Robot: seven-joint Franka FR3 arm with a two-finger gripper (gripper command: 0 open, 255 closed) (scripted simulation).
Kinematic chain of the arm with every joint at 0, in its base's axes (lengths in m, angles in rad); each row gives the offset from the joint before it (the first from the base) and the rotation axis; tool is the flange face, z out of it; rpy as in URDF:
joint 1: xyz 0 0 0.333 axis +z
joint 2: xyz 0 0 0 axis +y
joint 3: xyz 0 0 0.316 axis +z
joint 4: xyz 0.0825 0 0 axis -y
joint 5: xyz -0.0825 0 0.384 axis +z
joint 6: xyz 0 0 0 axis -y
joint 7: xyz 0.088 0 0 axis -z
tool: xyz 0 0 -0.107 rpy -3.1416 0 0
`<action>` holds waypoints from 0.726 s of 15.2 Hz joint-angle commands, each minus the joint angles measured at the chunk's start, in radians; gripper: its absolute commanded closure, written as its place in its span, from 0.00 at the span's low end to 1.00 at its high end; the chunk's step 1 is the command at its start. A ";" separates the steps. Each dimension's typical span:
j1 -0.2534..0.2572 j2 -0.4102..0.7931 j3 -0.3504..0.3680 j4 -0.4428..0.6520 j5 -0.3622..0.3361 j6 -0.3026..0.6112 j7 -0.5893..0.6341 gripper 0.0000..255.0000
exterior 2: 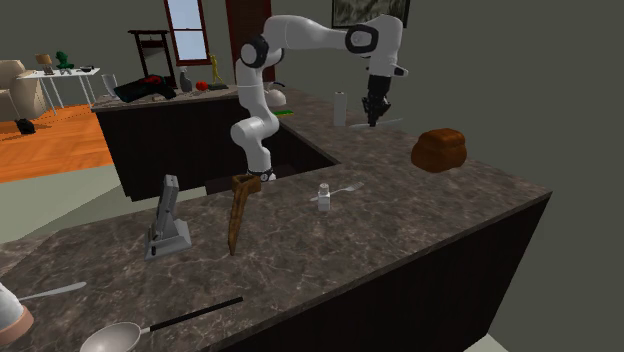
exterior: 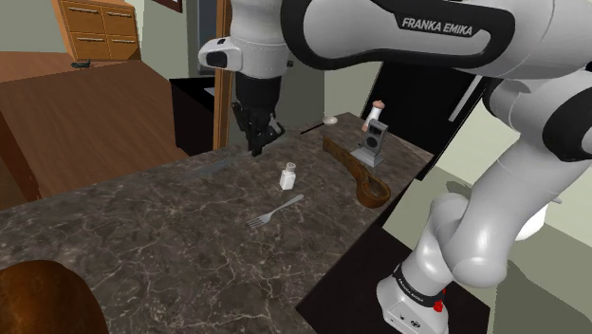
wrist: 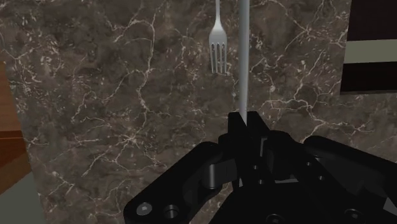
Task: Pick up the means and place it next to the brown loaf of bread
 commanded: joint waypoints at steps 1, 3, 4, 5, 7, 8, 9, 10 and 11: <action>0.022 -0.007 0.024 -0.010 0.006 -0.003 0.047 1.00; 0.045 0.004 0.051 0.004 0.008 -0.012 0.096 1.00; 0.056 0.011 0.064 0.013 0.008 -0.017 0.121 1.00; 0.068 0.019 0.077 0.023 0.009 -0.022 0.145 1.00; 0.092 0.040 0.104 0.048 0.007 -0.033 0.195 1.00; 0.105 0.051 0.116 0.062 0.006 -0.039 0.220 1.00; 0.117 0.064 0.130 0.077 0.004 -0.045 0.246 1.00; 0.130 0.079 0.142 0.094 0.001 -0.052 0.271 1.00; 0.144 0.094 0.155 0.113 -0.002 -0.059 0.297 1.00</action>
